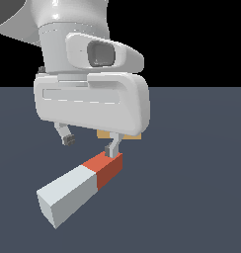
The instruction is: Insert the peg into the horizontal hole in a box.
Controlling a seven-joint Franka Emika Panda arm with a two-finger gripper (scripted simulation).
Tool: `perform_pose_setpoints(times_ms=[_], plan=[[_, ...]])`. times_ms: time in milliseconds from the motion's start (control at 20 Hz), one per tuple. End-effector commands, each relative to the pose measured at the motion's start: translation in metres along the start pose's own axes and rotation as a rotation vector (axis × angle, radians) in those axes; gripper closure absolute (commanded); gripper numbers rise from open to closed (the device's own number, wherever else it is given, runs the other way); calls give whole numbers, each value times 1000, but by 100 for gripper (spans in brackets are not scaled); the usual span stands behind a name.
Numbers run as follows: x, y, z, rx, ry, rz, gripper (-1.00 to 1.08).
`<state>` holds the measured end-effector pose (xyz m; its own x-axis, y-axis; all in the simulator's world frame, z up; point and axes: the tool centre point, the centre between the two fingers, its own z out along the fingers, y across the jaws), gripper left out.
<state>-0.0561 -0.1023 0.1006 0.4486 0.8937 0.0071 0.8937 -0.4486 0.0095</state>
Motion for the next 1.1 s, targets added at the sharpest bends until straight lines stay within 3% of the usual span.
perform_pose_setpoints(times_ms=[0,350,700,1050], plan=[[-18,-7,11,3,-4,66,-92],[-42,-19,27,8,-8,154,-92],[-42,-19,32,9,-9,153,-92],[-43,-20,61,9,-8,157,-92]])
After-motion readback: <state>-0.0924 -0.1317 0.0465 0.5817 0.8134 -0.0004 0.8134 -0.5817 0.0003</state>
